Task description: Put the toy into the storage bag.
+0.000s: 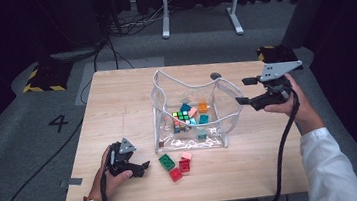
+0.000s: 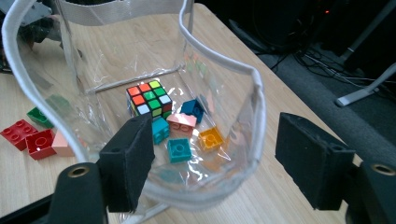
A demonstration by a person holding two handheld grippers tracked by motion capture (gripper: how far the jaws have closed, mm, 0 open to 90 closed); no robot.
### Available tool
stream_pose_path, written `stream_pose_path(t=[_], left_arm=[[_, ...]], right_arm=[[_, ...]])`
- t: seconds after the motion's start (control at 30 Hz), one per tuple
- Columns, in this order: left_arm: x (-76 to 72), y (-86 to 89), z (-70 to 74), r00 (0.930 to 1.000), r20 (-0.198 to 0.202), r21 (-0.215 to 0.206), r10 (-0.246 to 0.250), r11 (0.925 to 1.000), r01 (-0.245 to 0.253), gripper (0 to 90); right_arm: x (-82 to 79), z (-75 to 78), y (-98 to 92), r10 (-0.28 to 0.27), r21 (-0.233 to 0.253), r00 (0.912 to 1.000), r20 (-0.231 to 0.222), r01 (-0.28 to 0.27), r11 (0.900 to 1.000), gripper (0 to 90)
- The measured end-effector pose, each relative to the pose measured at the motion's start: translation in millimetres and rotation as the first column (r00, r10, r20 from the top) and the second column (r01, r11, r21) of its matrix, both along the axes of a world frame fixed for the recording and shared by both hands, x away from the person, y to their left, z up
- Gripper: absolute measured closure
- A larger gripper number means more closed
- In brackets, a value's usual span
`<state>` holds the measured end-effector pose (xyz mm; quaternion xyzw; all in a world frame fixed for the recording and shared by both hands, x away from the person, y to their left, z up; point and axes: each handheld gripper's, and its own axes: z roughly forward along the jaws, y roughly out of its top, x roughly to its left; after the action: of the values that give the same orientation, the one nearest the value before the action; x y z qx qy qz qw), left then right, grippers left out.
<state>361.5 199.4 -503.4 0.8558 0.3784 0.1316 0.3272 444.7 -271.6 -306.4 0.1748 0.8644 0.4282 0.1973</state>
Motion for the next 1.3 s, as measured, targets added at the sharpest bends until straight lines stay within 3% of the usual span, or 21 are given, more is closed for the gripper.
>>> stream_pose_path(t=[0.27,0.33,0.53,0.6,0.73,0.8,0.93,1.0,1.1,1.3], left_arm=[[0.0,0.0,0.0,1.0000,0.000,0.000,0.000,1.0000,0.000,3.5],[0.0,0.0,0.0,1.0000,0.000,0.000,0.000,1.0000,0.000,3.5],[0.0,0.0,0.0,1.0000,0.000,0.000,0.000,1.0000,0.000,3.4],[0.0,0.0,0.0,1.0000,0.000,0.000,0.001,1.0000,-0.001,3.4],[0.0,0.0,0.0,1.0000,0.000,0.001,0.000,1.0000,0.000,3.4],[0.0,0.0,0.0,1.0000,0.000,0.001,0.000,1.0000,0.000,3.4],[-0.1,-0.1,0.0,1.0000,0.001,0.001,0.001,1.0000,-0.001,3.4],[-0.2,-0.1,0.0,1.0000,0.002,0.001,0.001,1.0000,-0.001,3.4],[0.0,0.0,0.0,1.0000,0.000,0.000,0.001,1.0000,-0.001,3.4],[-0.1,-0.1,0.0,1.0000,0.001,0.001,0.001,1.0000,-0.001,3.4]], right_arm=[[-20.0,-12.6,-26.7,-0.046,0.024,0.9987,0.021,0.045,0.999,25.4],[-25.2,-19.7,-30.6,-0.054,0.017,0.9980,0.031,0.054,0.998,25.5],[-37.8,-51.1,-35.8,-0.040,0.044,0.9992,-0.001,0.040,0.998,27.2],[-42.1,-63.4,-33.9,-0.038,0.026,0.9992,-0.015,0.038,0.999,27.3],[-51.0,-88.3,-31.1,-0.016,0.055,0.9990,-0.042,0.018,0.998,29.1],[-56.7,-104.9,-28.3,0.000,0.079,0.9966,-0.082,0.007,0.997,29.7],[-66.8,-131.9,-20.4,0.023,0.084,0.9913,-0.130,-0.012,0.996,30.9],[-72.6,-145.2,-14.5,0.038,0.090,0.9840,-0.174,-0.023,0.996,31.5],[-80.1,-160.8,-2.8,0.064,0.076,0.9765,-0.206,-0.049,0.996,32.2],[-86.4,-178.7,22.5,0.110,0.046,0.9711,-0.212,-0.102,0.994,36.1]])
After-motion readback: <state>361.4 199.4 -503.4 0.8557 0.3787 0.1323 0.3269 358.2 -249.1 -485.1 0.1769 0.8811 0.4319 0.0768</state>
